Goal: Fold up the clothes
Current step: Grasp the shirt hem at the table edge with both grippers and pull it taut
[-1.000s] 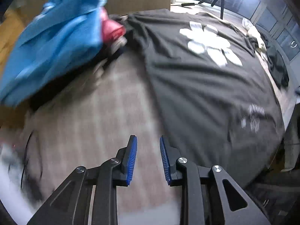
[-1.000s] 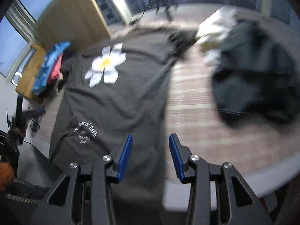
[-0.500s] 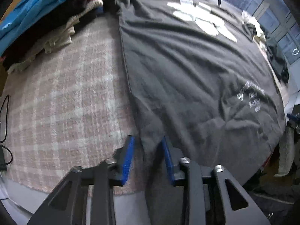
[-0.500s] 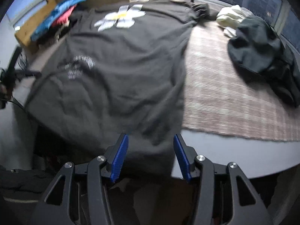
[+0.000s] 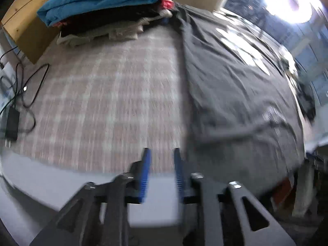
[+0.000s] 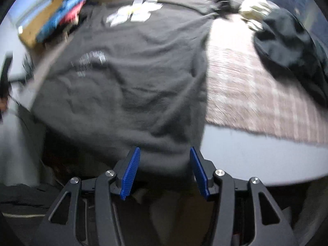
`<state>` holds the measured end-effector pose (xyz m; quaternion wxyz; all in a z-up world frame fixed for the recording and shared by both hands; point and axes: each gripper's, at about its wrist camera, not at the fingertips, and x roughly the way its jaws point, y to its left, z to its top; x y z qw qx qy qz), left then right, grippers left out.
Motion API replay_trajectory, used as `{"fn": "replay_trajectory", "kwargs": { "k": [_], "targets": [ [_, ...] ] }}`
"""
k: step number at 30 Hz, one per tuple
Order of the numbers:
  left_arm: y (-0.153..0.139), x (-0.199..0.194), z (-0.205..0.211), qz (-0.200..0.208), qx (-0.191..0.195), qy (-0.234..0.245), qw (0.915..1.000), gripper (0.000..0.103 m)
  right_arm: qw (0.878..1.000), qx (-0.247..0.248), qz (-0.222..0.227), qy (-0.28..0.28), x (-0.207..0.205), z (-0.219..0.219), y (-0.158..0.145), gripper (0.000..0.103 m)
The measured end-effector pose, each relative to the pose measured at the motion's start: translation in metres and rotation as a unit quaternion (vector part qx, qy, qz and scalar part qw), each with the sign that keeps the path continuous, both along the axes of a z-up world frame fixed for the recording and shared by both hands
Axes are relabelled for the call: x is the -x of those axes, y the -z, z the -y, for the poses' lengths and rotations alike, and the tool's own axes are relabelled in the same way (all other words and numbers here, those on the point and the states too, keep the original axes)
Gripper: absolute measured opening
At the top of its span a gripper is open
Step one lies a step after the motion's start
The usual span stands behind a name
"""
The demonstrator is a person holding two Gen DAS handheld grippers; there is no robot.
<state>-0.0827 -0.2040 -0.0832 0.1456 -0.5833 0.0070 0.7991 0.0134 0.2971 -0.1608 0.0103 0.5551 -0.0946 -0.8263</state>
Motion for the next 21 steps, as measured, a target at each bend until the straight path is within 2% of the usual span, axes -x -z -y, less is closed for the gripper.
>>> {"fn": "replay_trajectory", "kwargs": {
  "k": [4, 8, 11, 15, 21],
  "targets": [
    [0.006, -0.043, -0.011, 0.022, 0.0, 0.021, 0.9995, 0.028, 0.998, 0.027, -0.019, 0.049, -0.035, -0.018, -0.004, 0.05],
    [0.024, -0.063, -0.036, 0.032, 0.016, 0.045, 0.9983, 0.028, 0.998, 0.017, -0.011, 0.059, -0.035, -0.014, 0.008, 0.05],
    [0.036, -0.071, -0.057, 0.028, 0.052, 0.072, 0.9957, 0.029, 0.997, 0.045, -0.009, 0.061, -0.041, -0.011, 0.012, 0.05],
    [0.037, -0.075, -0.065, 0.02, 0.062, 0.075, 0.9951, 0.037, 0.994, 0.074, 0.001, 0.084, -0.048, -0.013, 0.027, 0.05],
    [0.038, -0.076, -0.08, 0.007, 0.101, 0.1, 0.9898, 0.038, 0.993, 0.081, 0.015, 0.09, -0.038, -0.015, 0.039, 0.05]
  ]
}}
